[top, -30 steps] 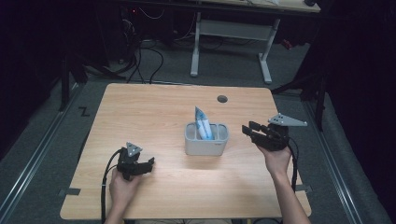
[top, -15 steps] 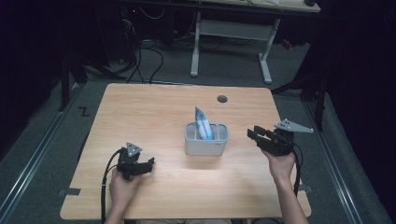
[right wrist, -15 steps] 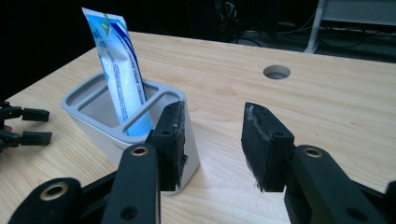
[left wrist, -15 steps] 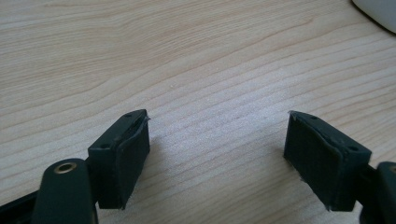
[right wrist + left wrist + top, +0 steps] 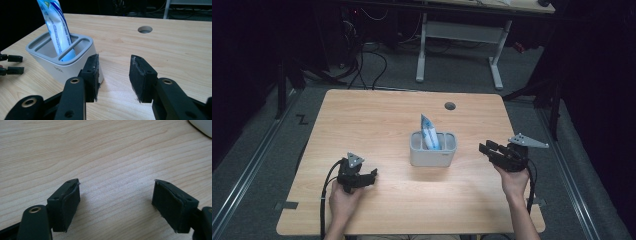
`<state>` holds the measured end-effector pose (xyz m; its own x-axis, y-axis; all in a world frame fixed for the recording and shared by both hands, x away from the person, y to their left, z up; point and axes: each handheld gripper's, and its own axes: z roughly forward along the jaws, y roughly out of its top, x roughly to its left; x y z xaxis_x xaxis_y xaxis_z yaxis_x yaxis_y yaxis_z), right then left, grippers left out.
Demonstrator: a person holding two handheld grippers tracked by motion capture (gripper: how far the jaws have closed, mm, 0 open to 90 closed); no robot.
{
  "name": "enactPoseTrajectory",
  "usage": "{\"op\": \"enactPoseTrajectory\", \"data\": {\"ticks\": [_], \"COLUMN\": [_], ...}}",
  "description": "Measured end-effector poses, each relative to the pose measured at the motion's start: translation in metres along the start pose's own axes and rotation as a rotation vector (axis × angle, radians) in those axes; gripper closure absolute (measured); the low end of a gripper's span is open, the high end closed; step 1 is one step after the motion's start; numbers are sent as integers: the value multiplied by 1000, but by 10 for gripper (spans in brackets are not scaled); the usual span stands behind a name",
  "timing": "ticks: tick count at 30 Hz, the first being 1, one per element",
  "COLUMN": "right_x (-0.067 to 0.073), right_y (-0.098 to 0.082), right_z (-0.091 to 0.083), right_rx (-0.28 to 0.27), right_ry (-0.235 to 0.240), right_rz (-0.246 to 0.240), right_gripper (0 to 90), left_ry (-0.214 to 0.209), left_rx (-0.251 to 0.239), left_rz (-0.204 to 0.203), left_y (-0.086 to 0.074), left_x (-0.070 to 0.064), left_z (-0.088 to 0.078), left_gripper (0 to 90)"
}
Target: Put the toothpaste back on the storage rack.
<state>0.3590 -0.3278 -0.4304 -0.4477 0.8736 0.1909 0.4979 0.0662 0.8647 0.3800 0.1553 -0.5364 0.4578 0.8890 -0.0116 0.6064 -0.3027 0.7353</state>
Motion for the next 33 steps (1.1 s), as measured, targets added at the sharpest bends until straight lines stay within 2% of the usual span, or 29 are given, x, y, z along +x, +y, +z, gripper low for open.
{"op": "enactPoseTrajectory", "data": {"ticks": [12, 27, 33], "right_x": [-2, -9, -10], "right_y": [-14, -31, -35], "right_z": [7, 8, 11], "right_rx": [29, 63, 74], "right_ry": [8, -20, -33], "right_rz": [9, 32, 22], "right_gripper": [599, 597, 591], "left_ry": [0, 2, 3], "left_rx": [1, 1, 1], "left_rz": [1, -1, -1], "left_y": [0, 0, 0], "left_x": [0, 0, 0], "left_z": [0, 0, 0], "left_gripper": [228, 228, 228]}}
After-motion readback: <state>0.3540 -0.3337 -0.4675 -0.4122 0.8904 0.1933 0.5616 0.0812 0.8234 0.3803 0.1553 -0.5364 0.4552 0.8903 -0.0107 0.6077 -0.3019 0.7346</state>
